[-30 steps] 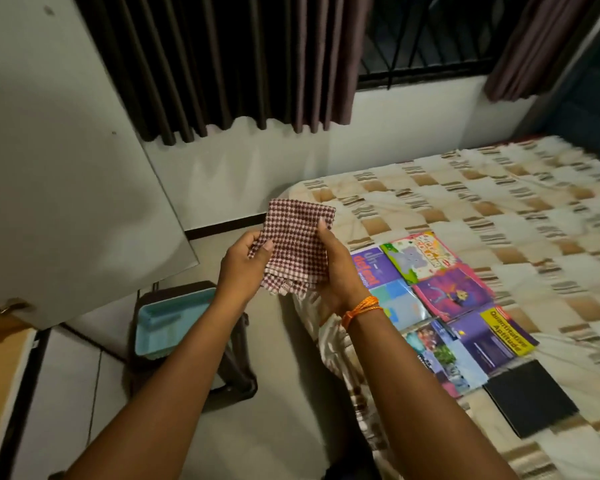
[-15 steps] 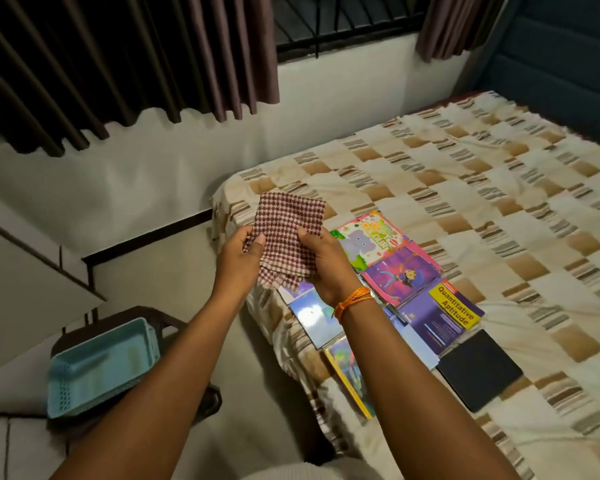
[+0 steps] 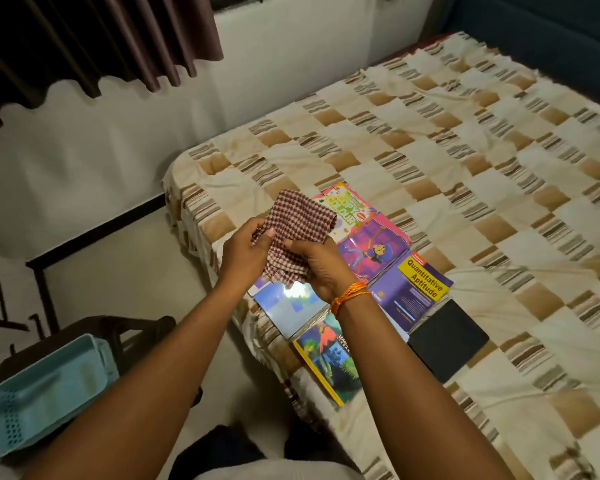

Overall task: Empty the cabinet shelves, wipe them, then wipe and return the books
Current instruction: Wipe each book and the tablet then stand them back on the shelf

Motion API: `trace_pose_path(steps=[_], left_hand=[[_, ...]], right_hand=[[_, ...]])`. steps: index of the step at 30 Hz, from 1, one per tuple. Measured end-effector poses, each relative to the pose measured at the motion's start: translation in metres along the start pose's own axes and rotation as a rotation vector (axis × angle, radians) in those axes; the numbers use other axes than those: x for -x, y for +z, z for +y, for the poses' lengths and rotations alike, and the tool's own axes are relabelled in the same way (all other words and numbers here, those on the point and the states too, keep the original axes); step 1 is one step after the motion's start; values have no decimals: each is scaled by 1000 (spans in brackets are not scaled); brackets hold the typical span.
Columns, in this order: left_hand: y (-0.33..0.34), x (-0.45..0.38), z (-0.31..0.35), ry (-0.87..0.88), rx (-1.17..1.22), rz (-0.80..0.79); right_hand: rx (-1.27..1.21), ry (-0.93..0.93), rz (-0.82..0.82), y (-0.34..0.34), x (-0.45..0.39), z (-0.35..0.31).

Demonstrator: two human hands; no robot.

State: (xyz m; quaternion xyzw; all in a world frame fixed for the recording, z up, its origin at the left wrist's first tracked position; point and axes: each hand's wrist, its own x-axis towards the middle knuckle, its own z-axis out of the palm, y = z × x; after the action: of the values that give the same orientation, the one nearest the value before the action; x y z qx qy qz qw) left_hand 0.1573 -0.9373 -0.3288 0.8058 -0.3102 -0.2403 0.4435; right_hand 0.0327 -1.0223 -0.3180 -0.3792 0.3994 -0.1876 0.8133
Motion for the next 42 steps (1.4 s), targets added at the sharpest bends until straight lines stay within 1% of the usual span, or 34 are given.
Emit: trace_pose_path(steps=[3, 6, 10, 15, 20, 24, 27, 30, 34, 36, 39, 42], left_hand=[[13, -11, -4, 26, -26, -69], [22, -16, -11, 23, -49, -102], [27, -24, -30, -8, -50, -157], [25, -45, -48, -12, -42, -233], [20, -96, -86, -89, -89, -294], [31, -146, -132, -142, -127, -335], [51, -183, -178, -156, -156, -384], [71, -215, -226, -169, -216, -413], [90, -256, -281, -223, -325, -437], [96, -275, -308, -229, -431, -434], [97, -292, -325, -228, -613, -428], [95, -305, -332, -218, -675, -470]], right_hand=[[-43, -12, 94, -11, -11, 9], [-80, -29, 162, -14, -18, 19], [-69, -57, 238, -14, -24, 30], [-49, -37, 335, -9, -39, 36], [-17, 34, 459, -18, -83, 48], [22, 98, 561, -38, -131, 77], [83, 121, 549, -50, -170, 104], [125, 159, 487, -53, -212, 134], [182, 151, 437, -52, -265, 167], [203, 149, 428, -50, -287, 180], [248, 161, 394, -47, -309, 194], [238, 189, 337, -45, -317, 207]])
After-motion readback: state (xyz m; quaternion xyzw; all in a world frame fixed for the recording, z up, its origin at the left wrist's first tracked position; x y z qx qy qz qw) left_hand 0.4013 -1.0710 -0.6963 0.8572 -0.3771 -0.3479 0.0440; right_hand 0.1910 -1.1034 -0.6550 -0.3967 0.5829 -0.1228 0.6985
